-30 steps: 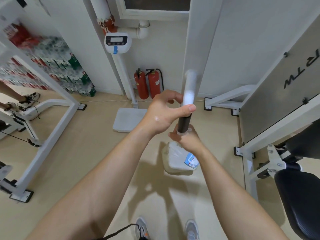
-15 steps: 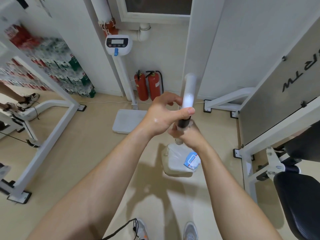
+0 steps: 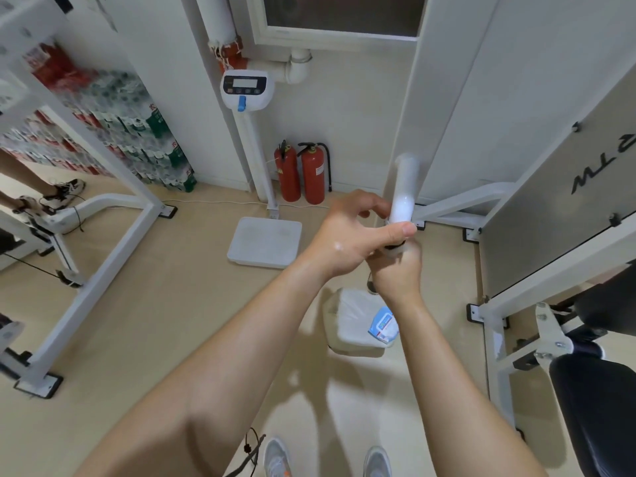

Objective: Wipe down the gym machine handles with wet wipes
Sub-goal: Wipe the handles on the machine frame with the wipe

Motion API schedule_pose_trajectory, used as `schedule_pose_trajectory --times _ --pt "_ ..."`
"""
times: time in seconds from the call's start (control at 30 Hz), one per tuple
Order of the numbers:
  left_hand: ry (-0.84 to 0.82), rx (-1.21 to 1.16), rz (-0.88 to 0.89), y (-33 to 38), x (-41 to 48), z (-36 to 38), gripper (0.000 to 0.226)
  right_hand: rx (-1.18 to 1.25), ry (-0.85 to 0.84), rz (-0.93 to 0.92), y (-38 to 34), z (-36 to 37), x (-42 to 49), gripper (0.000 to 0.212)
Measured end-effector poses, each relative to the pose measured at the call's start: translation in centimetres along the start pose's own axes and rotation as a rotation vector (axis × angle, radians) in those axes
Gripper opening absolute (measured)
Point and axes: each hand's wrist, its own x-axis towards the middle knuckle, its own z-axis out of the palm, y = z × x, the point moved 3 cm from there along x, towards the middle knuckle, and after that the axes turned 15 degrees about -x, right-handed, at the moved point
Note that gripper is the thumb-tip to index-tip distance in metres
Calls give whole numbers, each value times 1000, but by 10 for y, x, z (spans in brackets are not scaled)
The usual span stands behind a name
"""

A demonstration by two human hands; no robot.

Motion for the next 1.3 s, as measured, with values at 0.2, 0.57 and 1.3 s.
schedule_pose_trajectory --times 0.2,0.57,1.3 --pt "-26 -141 -44 -5 -6 -7 10 -209 -154 361 92 34 -13 31" --pt "-106 -90 -153 -69 -62 -118 29 806 -337 657 -29 102 -55 49" --pt "141 -454 -239 -13 169 -213 15 719 131 480 -110 130 111 12"
